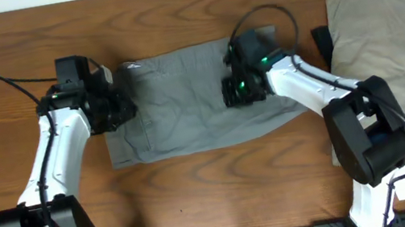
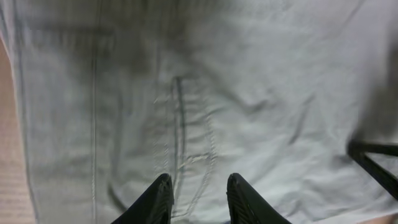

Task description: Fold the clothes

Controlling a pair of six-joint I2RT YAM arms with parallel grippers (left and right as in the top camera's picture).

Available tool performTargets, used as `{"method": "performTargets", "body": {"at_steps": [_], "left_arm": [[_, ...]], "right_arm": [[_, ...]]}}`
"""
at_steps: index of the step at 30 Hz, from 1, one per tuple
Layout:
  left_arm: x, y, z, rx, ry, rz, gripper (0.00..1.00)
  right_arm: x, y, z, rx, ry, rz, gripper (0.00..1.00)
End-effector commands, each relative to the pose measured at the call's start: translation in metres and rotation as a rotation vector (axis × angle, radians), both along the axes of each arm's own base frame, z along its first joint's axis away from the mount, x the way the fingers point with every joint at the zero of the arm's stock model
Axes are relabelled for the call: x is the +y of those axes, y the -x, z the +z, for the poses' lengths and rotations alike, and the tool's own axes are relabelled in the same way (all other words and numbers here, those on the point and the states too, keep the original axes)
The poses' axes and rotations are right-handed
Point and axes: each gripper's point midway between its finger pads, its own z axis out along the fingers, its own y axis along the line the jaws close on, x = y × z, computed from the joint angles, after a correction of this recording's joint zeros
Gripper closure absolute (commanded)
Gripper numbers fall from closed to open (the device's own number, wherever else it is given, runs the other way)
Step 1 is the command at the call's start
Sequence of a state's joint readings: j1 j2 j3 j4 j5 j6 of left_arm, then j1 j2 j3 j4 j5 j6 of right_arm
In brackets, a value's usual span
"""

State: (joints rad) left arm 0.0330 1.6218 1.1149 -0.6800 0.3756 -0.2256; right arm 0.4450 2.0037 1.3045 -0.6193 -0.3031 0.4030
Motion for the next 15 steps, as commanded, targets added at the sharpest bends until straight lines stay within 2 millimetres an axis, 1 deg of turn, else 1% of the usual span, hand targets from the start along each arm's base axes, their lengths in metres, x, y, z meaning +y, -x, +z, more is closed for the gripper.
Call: {"method": "performTargets", "body": {"at_steps": [1, 4, 9, 11, 13, 15], "left_arm": [[0.007, 0.023, -0.029, 0.083, -0.087, -0.018, 0.68], [0.017, 0.037, -0.049, 0.138, -0.149, -0.008, 0.68], [0.023, 0.057, -0.078, 0.191, -0.183, -0.005, 0.68], [0.023, 0.062, -0.085, 0.203, -0.183, -0.006, 0.68], [0.023, 0.066, -0.089, 0.215, -0.183, -0.007, 0.68], [0.023, 0.067, -0.091, 0.222, -0.183, -0.008, 0.68]], "right_arm": [[-0.041, 0.007, -0.014, 0.000, 0.209, 0.032, 0.96], [-0.080, 0.016, -0.018, 0.063, 0.322, -0.013, 0.96], [-0.135, 0.011, -0.019, 0.136, 0.348, -0.150, 0.96], [-0.154, 0.010, -0.019, 0.160, 0.345, -0.201, 0.93], [-0.170, 0.011, -0.019, 0.178, 0.344, -0.231, 0.92], [-0.178, 0.011, -0.018, 0.187, 0.315, -0.211, 0.92]]}}
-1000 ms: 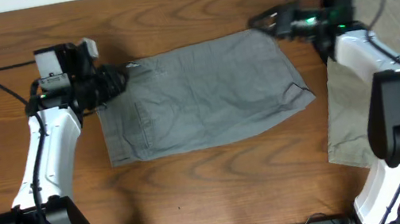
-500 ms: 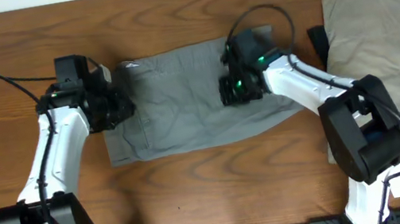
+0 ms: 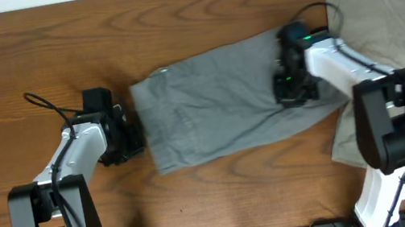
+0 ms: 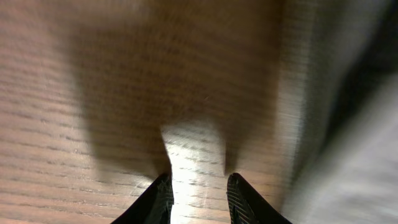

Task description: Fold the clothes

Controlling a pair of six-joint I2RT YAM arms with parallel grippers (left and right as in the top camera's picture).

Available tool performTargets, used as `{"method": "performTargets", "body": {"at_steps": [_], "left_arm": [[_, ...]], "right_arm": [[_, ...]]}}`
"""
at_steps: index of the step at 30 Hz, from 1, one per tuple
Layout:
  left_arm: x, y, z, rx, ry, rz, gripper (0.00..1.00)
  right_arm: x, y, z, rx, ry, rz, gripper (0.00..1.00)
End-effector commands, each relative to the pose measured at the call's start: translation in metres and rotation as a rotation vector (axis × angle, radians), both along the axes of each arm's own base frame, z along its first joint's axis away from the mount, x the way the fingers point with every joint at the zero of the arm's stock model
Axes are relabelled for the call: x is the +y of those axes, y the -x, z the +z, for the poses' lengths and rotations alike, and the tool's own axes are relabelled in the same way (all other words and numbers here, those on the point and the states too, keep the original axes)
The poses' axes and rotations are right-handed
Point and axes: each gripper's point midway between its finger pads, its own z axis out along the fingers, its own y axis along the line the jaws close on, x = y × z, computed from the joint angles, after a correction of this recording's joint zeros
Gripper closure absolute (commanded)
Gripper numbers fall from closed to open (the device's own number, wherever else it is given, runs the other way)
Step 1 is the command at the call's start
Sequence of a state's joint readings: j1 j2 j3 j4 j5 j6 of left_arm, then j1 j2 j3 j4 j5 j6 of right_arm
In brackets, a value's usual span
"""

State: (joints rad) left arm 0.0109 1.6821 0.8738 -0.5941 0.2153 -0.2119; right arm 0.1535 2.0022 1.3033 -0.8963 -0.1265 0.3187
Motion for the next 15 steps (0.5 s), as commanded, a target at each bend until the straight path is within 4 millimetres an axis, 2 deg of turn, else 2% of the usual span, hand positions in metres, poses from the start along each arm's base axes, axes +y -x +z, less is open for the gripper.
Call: {"method": "performTargets", "body": {"at_steps": [1, 5, 7, 11, 15], "left_arm": [[0.005, 0.001, -0.005, 0.008, -0.027, -0.005, 0.68], [0.003, -0.005, -0.004, -0.015, -0.015, 0.005, 0.67], [-0.009, -0.011, -0.002, -0.038, 0.055, 0.006, 0.56], [-0.048, -0.027, 0.015, -0.117, 0.295, -0.031, 0.40], [-0.056, -0.032, 0.020, -0.134, 0.353, -0.019, 0.34]], "right_arm": [[-0.029, 0.001, -0.004, 0.007, 0.041, 0.027, 0.91], [-0.021, 0.001, -0.003, 0.004, -0.018, 0.050, 0.89], [-0.018, 0.001, -0.003, 0.002, -0.016, 0.061, 0.88], [-0.013, 0.000, -0.003, -0.005, -0.013, 0.082, 0.88], [-0.013, -0.002, -0.003, -0.012, -0.014, 0.082, 0.87]]}}
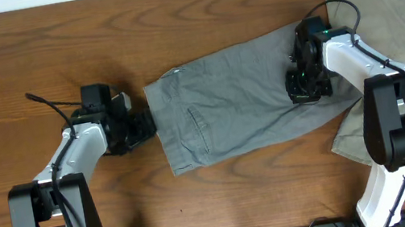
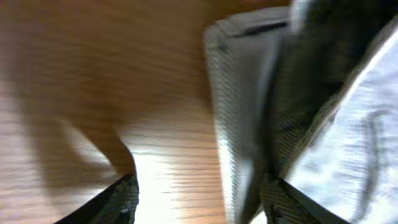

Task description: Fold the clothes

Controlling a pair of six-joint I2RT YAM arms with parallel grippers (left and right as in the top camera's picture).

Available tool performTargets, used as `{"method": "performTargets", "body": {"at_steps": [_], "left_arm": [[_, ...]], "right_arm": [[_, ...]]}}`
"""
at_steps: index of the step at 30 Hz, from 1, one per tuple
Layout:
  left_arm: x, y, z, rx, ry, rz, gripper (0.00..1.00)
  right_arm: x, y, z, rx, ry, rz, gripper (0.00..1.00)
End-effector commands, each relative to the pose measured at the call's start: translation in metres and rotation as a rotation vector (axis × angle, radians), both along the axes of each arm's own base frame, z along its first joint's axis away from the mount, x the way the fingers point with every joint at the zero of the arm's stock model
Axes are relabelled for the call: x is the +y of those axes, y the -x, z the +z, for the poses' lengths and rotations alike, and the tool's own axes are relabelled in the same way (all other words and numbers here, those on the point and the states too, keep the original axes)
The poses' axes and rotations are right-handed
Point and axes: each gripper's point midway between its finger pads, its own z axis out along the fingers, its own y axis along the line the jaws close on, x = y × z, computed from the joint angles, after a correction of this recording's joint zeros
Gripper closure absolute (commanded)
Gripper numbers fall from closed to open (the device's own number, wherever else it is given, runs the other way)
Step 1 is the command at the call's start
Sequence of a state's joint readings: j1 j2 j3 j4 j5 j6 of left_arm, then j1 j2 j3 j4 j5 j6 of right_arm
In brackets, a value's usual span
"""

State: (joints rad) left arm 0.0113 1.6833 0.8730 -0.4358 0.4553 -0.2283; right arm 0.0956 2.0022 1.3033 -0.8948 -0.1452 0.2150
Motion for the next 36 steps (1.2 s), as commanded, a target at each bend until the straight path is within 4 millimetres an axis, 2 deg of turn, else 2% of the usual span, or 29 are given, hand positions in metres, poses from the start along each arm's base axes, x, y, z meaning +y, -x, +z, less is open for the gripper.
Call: {"method": "performTargets", "body": {"at_steps": [1, 10, 13, 14, 16, 18, 19, 20, 22, 26, 28, 31, 36], "left_arm": [[-0.017, 0.004, 0.004, 0.027, 0.118, 0.002, 0.33], [-0.025, 0.012, 0.007, 0.064, 0.177, 0.000, 0.31], [-0.018, 0.013, 0.007, 0.076, 0.179, 0.024, 0.43], [-0.014, 0.014, 0.007, 0.081, 0.179, 0.037, 0.50], [-0.003, 0.012, 0.010, 0.078, 0.180, 0.073, 0.59], [0.011, 0.010, 0.013, 0.069, 0.182, 0.120, 0.59], [0.019, 0.009, 0.016, 0.062, 0.191, 0.147, 0.55], [0.024, 0.008, 0.020, 0.054, 0.216, 0.169, 0.47], [0.025, 0.004, 0.029, 0.026, 0.306, 0.173, 0.35], [0.019, 0.007, 0.031, 0.006, 0.342, 0.123, 0.22], [0.013, 0.011, 0.027, 0.002, 0.336, 0.084, 0.16], [0.005, 0.018, 0.017, 0.014, 0.335, 0.049, 0.14], [-0.003, 0.028, -0.003, 0.103, 0.353, 0.069, 0.14]], "right_arm": [[0.004, 0.002, -0.004, -0.001, 0.009, 0.038, 0.87], [0.008, 0.001, -0.003, -0.008, -0.013, 0.064, 0.89], [0.035, -0.005, 0.005, -0.069, -0.162, 0.221, 0.89], [0.042, -0.007, 0.009, -0.091, -0.204, 0.247, 0.88], [0.053, -0.013, 0.023, -0.143, -0.267, 0.271, 0.88], [0.055, -0.020, 0.036, -0.192, -0.273, 0.279, 0.84], [0.055, -0.022, 0.043, -0.216, -0.273, 0.283, 0.81], [0.056, -0.024, 0.051, -0.239, -0.279, 0.293, 0.78], [0.057, -0.025, 0.063, -0.272, -0.279, 0.299, 0.69], [0.064, -0.022, 0.068, -0.276, -0.290, 0.314, 0.61], [0.071, -0.015, 0.064, -0.249, -0.295, 0.330, 0.60], [0.087, -0.006, 0.061, -0.226, -0.303, 0.374, 0.62], [0.121, 0.003, 0.056, -0.226, -0.306, 0.462, 0.73]]}}
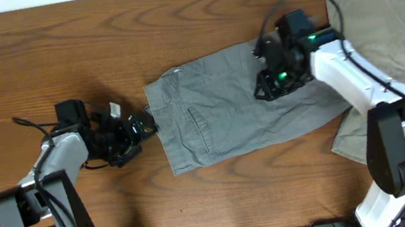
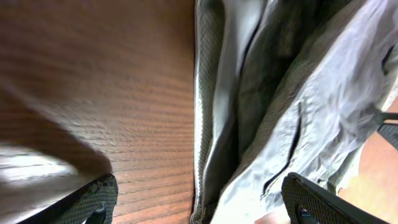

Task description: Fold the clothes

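Grey shorts [image 1: 227, 114] lie folded flat at mid-table, waistband to the left. In the left wrist view the waistband edge [image 2: 208, 112] runs up between my fingers. My left gripper [image 1: 142, 127] [image 2: 199, 208] is wide open at that edge, low over the wood, one finger [image 2: 93, 199] over bare table and the other over the cloth. My right gripper [image 1: 273, 82] is on top of the right part of the shorts; its jaws are hidden from above.
Khaki shorts [image 1: 385, 27] lie spread at the right, over a white garment. More folded clothes sit at the top right corner. Brown wooden table [image 1: 94, 49] surrounds the grey shorts on the left and far sides.
My left gripper has opened wider and now straddles the waistband edge. My right gripper has moved left from the shorts' right end to further in over them. The shorts lie about where they were.
Both grippers were on the grey shorts, which lay further left. Then the shorts lay further right, with my left gripper narrowly open over bare wood. Then they lay further right again, with the left gripper opening by the waistband. Now it straddles it.
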Controlling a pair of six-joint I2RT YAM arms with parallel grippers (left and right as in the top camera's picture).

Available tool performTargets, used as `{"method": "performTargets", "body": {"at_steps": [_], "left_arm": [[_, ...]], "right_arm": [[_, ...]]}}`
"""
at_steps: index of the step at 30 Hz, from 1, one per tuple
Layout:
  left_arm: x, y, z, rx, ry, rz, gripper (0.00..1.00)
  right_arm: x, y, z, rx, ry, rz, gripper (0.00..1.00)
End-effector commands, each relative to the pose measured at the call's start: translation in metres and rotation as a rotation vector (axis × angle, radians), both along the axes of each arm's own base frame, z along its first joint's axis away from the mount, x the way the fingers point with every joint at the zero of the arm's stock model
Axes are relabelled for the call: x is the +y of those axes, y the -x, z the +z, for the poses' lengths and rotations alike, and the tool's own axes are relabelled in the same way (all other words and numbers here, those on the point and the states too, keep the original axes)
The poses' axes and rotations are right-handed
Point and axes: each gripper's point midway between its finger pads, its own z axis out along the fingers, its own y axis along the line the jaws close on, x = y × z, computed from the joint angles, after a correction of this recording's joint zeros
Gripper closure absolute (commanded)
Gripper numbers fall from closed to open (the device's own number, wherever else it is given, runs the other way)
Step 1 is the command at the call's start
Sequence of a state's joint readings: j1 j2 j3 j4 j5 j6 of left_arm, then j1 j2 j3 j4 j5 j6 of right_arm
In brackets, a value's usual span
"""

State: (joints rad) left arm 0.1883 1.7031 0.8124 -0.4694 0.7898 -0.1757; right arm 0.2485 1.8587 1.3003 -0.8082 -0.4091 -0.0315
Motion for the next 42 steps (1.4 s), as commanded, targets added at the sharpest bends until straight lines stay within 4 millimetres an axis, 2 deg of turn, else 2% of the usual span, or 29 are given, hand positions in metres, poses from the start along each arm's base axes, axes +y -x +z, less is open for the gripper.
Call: {"method": "performTargets", "body": {"at_steps": [1, 4, 10, 13, 20, 25, 30, 33, 38, 42], "left_arm": [[-0.007, 0.009, -0.016, 0.079, 0.035, 0.006, 0.14], [-0.011, 0.012, -0.029, 0.149, 0.050, 0.036, 0.14], [-0.027, 0.016, -0.048, 0.217, 0.058, 0.028, 0.15], [-0.032, 0.017, -0.054, 0.247, 0.048, 0.036, 0.19], [-0.027, 0.019, -0.060, 0.260, -0.007, 0.048, 0.32], [-0.013, 0.031, -0.065, 0.339, -0.101, 0.098, 0.33], [0.005, 0.031, -0.060, 0.331, -0.217, 0.136, 0.32], [0.000, 0.027, -0.057, 0.309, -0.223, 0.133, 0.31], [-0.017, 0.028, -0.064, 0.317, -0.234, 0.099, 0.27], [-0.033, 0.029, -0.070, 0.319, -0.228, 0.073, 0.27]], "right_arm": [[0.024, 0.011, -0.009, 0.022, -0.002, 0.054, 0.76], [0.035, 0.017, -0.022, 0.059, 0.020, 0.039, 0.83], [0.046, 0.033, -0.054, 0.159, 0.055, 0.044, 0.90], [0.048, 0.038, -0.063, 0.184, 0.065, 0.053, 0.92], [0.050, 0.039, -0.063, 0.179, 0.066, 0.067, 0.91], [0.049, 0.040, -0.063, 0.181, 0.067, 0.071, 0.91], [0.050, 0.038, -0.063, 0.174, 0.065, 0.071, 0.91], [0.051, 0.037, -0.063, 0.167, 0.062, 0.071, 0.91], [0.051, 0.036, -0.063, 0.163, 0.060, 0.071, 0.91], [0.051, 0.036, -0.063, 0.163, 0.060, 0.071, 0.91]]}}
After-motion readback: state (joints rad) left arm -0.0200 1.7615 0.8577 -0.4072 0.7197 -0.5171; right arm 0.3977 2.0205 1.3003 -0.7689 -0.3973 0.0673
